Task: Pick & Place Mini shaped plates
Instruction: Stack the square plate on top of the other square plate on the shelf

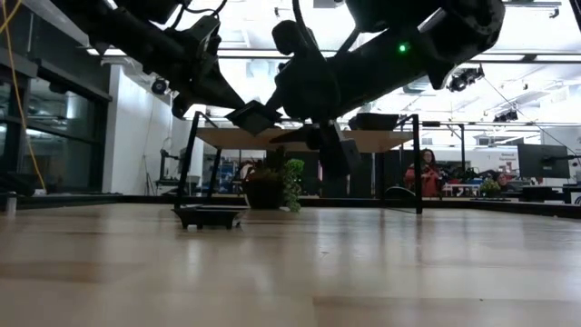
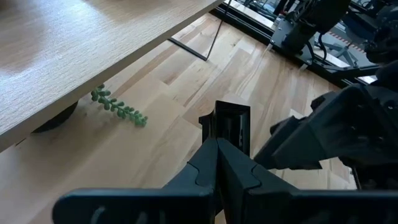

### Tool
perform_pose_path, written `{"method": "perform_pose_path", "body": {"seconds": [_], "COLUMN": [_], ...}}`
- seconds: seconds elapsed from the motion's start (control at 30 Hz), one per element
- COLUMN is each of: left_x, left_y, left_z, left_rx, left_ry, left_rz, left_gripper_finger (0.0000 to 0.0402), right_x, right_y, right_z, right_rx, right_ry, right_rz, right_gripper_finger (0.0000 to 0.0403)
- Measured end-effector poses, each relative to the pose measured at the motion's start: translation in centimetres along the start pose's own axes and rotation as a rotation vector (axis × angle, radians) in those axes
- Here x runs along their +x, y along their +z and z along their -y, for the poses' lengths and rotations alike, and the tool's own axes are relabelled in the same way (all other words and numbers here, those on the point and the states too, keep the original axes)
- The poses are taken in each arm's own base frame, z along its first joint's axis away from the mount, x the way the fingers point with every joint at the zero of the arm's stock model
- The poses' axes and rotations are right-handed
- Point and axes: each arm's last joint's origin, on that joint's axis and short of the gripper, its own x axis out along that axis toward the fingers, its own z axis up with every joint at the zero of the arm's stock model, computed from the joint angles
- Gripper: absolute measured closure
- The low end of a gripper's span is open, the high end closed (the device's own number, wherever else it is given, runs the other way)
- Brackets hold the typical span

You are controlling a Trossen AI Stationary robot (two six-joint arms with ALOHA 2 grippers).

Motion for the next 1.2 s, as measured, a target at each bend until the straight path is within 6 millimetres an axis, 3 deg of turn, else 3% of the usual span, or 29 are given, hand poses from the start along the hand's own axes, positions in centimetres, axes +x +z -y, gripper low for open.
{"method": "perform_pose_path", "body": {"seconds": [0.47,0.8,1.2], "left_x": [0.0,0.0,0.0], "left_y": [0.0,0.0,0.0], "left_z": [0.0,0.1,0.0], "left_rx": [0.016,0.016,0.016], "left_ry": [-0.010,-0.021,-0.020], "left_rz": [-0.005,-0.011,-0.011], "left_gripper_finger": [0.0401,0.0401,0.0401], "right_x": [2.3,2.5,2.0], "right_y": [-2.4,-2.6,-2.1], "right_z": [0.0,0.3,0.4], "right_rx": [-0.081,-0.062,-0.050], "right_ry": [0.026,0.011,-0.011], "right_rz": [-0.030,-0.032,-0.045], "right_gripper_finger": [0.0263,0.0268,0.0350]}}
